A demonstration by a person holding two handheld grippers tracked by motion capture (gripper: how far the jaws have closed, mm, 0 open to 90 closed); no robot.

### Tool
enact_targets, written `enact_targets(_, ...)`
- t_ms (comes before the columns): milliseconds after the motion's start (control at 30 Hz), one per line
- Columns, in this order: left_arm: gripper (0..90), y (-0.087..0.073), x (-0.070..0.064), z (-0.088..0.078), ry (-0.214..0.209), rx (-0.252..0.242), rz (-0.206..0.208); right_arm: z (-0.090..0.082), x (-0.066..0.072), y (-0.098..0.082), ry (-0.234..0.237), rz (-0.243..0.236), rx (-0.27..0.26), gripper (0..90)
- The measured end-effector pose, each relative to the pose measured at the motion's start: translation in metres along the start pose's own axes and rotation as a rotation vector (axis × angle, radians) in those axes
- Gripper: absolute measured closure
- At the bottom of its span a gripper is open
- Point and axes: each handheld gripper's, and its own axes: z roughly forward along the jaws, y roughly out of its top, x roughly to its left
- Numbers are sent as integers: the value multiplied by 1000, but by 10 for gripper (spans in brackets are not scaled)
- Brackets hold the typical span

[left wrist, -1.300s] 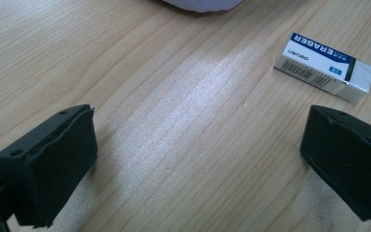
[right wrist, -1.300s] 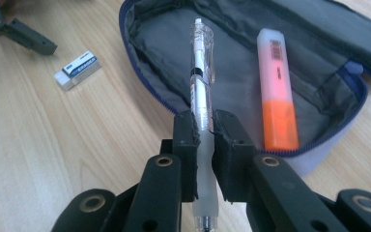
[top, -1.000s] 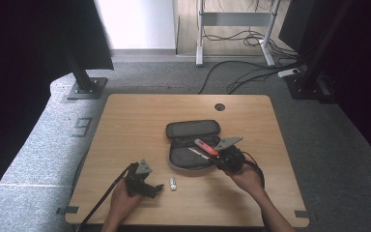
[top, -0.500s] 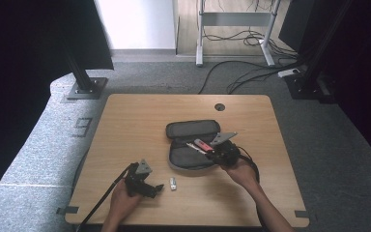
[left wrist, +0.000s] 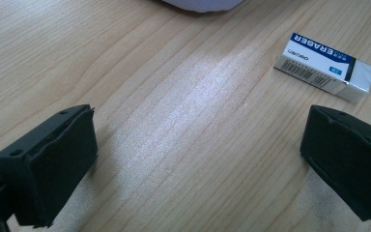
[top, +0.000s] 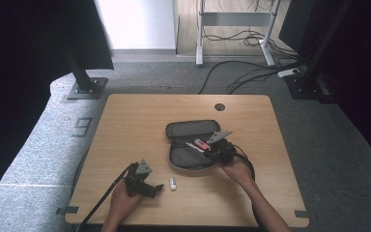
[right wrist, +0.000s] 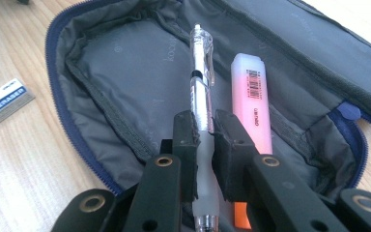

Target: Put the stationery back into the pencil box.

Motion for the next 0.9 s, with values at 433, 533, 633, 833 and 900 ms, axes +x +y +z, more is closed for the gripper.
enact_targets(433, 0, 0, 0, 0, 0, 0, 0, 20, -1, -1, 11, -1, 25, 778)
enact_targets(533, 0, 0, 0, 0, 0, 0, 0, 24, -1, -2, 10, -14, 33, 723)
enact_targets(633, 0, 0, 0, 0, 0, 0, 0, 24, -3, -2, -1, -16, 37, 649)
enact_targets(833, 0, 0, 0, 0, 0, 0, 0, 19, -4, -2, 0, -13, 24, 521)
enact_targets(900, 0, 0, 0, 0, 0, 0, 0, 18, -4, -3, 2, -17, 21, 501)
